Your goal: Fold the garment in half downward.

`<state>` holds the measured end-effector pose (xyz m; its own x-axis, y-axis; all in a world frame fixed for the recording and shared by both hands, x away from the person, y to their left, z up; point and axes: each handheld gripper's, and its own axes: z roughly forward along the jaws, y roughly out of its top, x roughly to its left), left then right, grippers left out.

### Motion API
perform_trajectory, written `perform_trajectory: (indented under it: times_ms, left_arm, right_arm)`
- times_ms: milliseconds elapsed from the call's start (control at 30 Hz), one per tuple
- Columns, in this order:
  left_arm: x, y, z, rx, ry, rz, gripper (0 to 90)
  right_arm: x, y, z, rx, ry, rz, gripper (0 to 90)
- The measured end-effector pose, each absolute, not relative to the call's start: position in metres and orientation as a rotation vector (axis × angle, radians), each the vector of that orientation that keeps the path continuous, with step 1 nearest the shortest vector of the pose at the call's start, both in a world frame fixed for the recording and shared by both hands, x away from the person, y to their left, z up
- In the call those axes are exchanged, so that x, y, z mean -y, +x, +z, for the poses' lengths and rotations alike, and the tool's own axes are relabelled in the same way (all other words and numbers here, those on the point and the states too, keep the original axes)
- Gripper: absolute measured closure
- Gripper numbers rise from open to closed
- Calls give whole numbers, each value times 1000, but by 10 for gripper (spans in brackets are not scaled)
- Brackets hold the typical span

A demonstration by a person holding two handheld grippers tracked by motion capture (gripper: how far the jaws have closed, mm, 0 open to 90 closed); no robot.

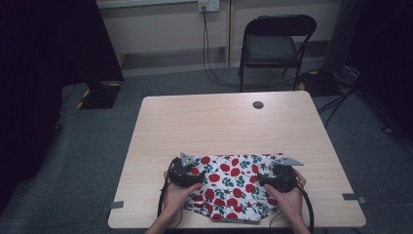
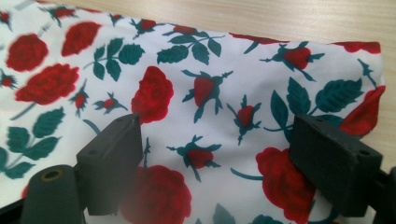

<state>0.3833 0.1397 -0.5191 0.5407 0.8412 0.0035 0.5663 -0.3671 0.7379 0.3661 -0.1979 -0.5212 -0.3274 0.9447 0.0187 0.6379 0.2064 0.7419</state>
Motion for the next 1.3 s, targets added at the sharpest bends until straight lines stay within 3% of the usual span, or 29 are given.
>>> perform_trajectory:
  times_ms: [100, 1300]
  left_arm:
    - [-138, 384, -520, -1137, 2079, 512, 267]
    - [-138, 421, -525, -1188, 1995, 578, 232]
  right_arm:
    - [191, 367, -525, -2013, 1437, 890, 129]
    - [186, 414, -525, -2006, 1438, 898, 124]
